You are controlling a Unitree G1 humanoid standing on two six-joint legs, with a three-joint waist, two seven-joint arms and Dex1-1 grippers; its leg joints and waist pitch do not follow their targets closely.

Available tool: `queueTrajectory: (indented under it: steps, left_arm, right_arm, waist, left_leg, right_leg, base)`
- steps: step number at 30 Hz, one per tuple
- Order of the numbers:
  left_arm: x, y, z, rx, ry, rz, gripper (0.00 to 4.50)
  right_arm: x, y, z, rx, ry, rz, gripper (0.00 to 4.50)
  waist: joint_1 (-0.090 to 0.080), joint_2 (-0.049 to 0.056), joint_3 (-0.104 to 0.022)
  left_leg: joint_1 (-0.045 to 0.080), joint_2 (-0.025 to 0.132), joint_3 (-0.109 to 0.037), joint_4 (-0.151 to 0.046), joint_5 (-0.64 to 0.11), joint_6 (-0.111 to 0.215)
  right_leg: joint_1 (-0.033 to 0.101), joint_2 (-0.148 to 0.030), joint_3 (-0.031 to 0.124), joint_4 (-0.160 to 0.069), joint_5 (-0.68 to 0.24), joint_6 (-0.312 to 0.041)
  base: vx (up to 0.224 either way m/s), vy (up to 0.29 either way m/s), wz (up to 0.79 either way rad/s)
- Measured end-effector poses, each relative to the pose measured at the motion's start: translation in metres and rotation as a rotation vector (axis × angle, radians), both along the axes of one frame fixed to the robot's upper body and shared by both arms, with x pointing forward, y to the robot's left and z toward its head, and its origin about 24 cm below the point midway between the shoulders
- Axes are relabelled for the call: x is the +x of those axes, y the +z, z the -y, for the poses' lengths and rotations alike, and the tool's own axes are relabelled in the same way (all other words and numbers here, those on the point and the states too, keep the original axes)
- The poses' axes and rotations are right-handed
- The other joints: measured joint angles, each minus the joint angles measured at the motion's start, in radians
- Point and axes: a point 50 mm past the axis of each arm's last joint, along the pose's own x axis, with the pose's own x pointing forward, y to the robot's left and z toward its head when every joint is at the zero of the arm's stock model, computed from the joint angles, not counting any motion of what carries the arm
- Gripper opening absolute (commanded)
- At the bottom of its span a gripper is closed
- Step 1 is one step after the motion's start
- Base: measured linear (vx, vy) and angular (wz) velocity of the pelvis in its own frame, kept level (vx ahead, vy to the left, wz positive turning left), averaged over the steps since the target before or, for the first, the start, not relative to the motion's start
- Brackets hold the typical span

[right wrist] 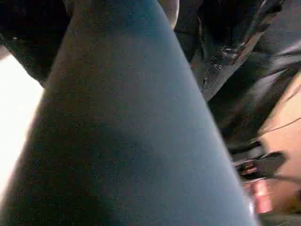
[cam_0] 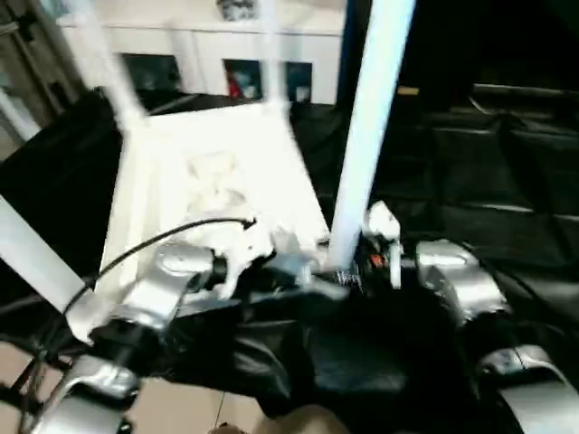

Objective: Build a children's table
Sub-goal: Rotate leg to tighten

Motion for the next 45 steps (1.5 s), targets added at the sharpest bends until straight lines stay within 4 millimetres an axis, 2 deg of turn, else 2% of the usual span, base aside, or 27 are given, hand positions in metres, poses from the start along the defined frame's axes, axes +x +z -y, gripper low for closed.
queueTrajectory:
  steps: [2,5,10,17,22,26,29,32,34,38,39,43,45]
  left_arm:
    - [-0.002,0.0,-0.003,0.0,-0.019,-0.014,0.0]
    - [-0.006,-0.001,-0.005,-0.001,-0.046,-0.03,0.0]
    - [-0.008,0.002,-0.01,0.002,-0.076,-0.055,0.0]
    - [-0.007,-0.001,-0.004,-0.016,-0.052,-0.043,0.0]
    - [0.007,-0.004,0.003,-0.004,0.084,0.004,0.0]
    - [0.019,-0.005,0.013,0.006,0.205,0.035,0.0]
    - [0.025,-0.007,0.02,0.0,0.292,0.048,0.0]
    - [0.027,-0.007,0.025,-0.004,0.323,0.054,0.0]
    - [0.027,-0.007,0.026,-0.006,0.322,0.057,0.0]
    - [0.027,-0.006,0.026,-0.006,0.308,0.076,0.0]
    - [0.027,-0.005,0.027,-0.007,0.298,0.08,0.0]
    - [0.025,-0.004,0.031,-0.013,0.26,0.098,0.0]
    - [0.024,-0.003,0.033,-0.011,0.237,0.113,0.0]
  right_arm:
    - [-0.003,0.0,0.0,-0.003,0.036,-0.012,3.02]
    - [-0.005,0.0,0.0,-0.003,0.07,-0.03,2.66]
    - [-0.009,0.004,-0.005,0.004,0.13,-0.015,2.44]
    - [-0.009,0.003,-0.005,0.004,0.108,-0.002,2.21]
    - [0.004,-0.004,-0.007,0.017,-0.149,0.037,2.12]
    - [0.019,-0.008,-0.013,0.024,-0.394,0.05,2.07]
    - [0.029,-0.009,-0.021,0.023,-0.547,0.049,2.05]
    - [0.032,-0.01,-0.024,0.021,-0.624,0.062,2.05]
    - [0.032,-0.01,-0.024,0.037,-0.637,0.061,2.6]
    - [0.032,-0.009,-0.025,0.063,-0.64,0.049,2.83]
    - [0.032,-0.009,-0.025,0.059,-0.637,0.063,2.95]
    - [0.029,-0.008,-0.017,0.042,-0.598,0.112,2.95]
    - [0.027,-0.006,-0.002,0.038,-0.578,0.129,2.95]
  waist:
    - [0.001,0.0,0.0]
    - [0.0,0.0,0.0]
    - [0.0,-0.001,0.0]
    - [0.003,-0.001,0.0]
    - [-0.007,-0.004,0.001]
    - [-0.033,-0.006,0.002]
    - [-0.046,-0.006,0.002]
    - [-0.052,-0.007,0.002]
    - [-0.055,-0.007,0.002]
    - [-0.056,-0.007,0.002]
    - [-0.054,-0.007,0.002]
    - [-0.046,-0.007,0.002]
    - [-0.038,-0.007,0.002]
  left_leg:
    - [-0.001,0.0,0.0,0.001,0.0,0.0]
    - [-0.002,0.0,0.0,0.003,0.0,0.0]
    - [-0.002,0.0,0.0,0.004,0.0,0.0]
    - [-0.003,0.0,0.0,0.009,0.0,0.0]
    - [-0.001,0.0,0.0,0.014,0.0,0.0]
    - [0.005,-0.002,-0.001,0.013,0.0,-0.001]
    - [0.007,-0.002,-0.003,0.012,0.0,-0.001]
    - [0.008,-0.002,-0.003,0.012,0.0,-0.001]
    - [0.008,-0.002,-0.003,0.012,0.0,-0.001]
    - [0.007,-0.001,-0.003,0.012,0.0,-0.001]
    - [0.006,-0.001,-0.003,0.012,0.0,-0.001]
    - [0.005,-0.001,-0.003,0.012,-0.001,-0.001]
    - [0.002,-0.001,-0.002,0.011,-0.001,-0.001]
  right_leg:
    - [0.0,0.0,0.0,0.0,0.0,0.0]
    - [0.0,0.0,0.001,0.001,0.0,0.0]
    - [0.0,0.0,0.001,0.002,0.0,0.0]
    - [0.0,0.0,0.002,0.006,0.0,0.0]
    - [0.002,0.0,0.004,0.012,-0.004,0.006]
    - [0.004,0.0,0.003,0.012,-0.004,0.007]
    - [0.004,0.0,0.001,0.012,-0.004,0.007]
    - [0.004,0.0,0.0,0.012,-0.004,0.007]
    - [0.004,0.0,0.0,0.012,-0.004,0.007]
    - [0.004,0.0,0.001,0.012,-0.004,0.007]
    - [0.003,0.0,0.001,0.012,-0.004,0.006]
    - [0.002,0.0,0.002,0.012,0.0,0.0]
    - [-0.001,0.0,0.003,0.012,0.0,0.0]
  base:
    - [0.0,0.0,0.0]
    - [0.0,0.0,0.0]
    - [0.0,0.0,0.0]
    - [0.0,0.0,0.0]
    - [0.0,0.0,0.0]
    - [0.0,0.0,0.0]
    - [0.0,0.0,0.0]
    - [0.0,0.0,0.0]
    - [0.0,0.0,0.0]
    - [0.0,0.0,0.0]
    - [0.0,0.0,0.0]
    - [0.0,0.0,0.0]
    - [0.0,0.0,0.0]
